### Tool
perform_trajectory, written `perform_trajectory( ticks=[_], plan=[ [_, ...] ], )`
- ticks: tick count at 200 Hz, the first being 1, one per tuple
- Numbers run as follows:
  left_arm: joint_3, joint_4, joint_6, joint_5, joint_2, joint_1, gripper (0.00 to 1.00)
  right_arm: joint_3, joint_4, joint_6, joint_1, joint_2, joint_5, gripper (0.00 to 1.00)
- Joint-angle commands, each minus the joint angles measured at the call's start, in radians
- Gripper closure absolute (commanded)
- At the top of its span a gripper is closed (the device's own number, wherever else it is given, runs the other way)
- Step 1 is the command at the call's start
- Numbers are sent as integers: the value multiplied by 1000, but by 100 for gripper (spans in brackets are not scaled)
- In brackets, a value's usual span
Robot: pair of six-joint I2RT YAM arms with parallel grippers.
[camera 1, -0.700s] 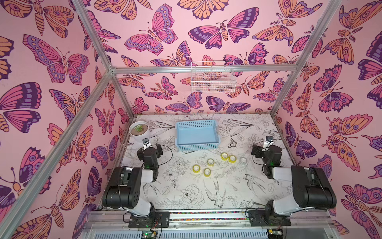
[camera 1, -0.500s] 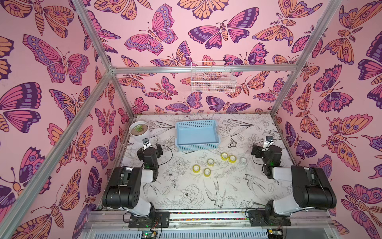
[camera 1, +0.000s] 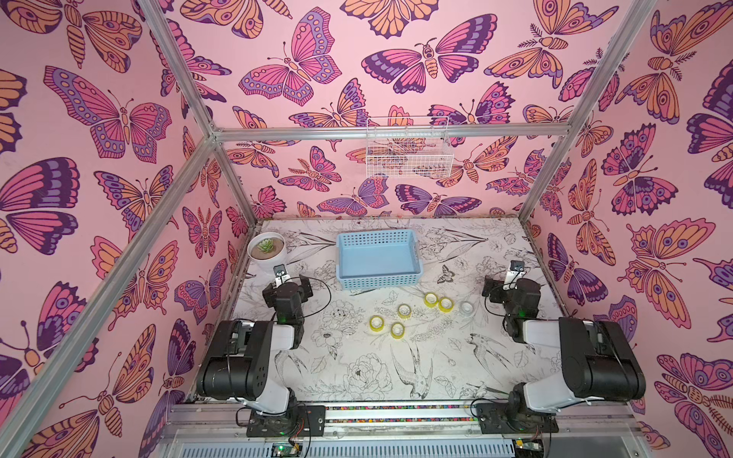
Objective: Put the transparent tape into the storage box
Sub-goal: Pick up the tape from the center of the board.
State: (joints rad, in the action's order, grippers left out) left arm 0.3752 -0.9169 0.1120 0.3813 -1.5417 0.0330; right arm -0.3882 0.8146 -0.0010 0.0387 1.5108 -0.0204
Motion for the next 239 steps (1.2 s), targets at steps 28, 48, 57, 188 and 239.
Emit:
perform_trajectory(
  ticks=[28,48,57,188,239],
  plan=[
    [-10,-7,-6,-7,-7,-5,0,-9,-7,-4,4,-8,11,1],
    [-10,-7,-6,-7,-7,-5,0,-9,-6,-4,3,-9,11,1],
    [-10,-7,-6,-7,-7,-5,0,-9,-6,-5,3,-8,11,1],
    [-36,-33,-17,63,34,23,0,-100,-260,-8,3,-138,35,1],
    [-71,-63,-25,106,38,46,0,-445,-1017,219,3,-199,92,1]
  ],
)
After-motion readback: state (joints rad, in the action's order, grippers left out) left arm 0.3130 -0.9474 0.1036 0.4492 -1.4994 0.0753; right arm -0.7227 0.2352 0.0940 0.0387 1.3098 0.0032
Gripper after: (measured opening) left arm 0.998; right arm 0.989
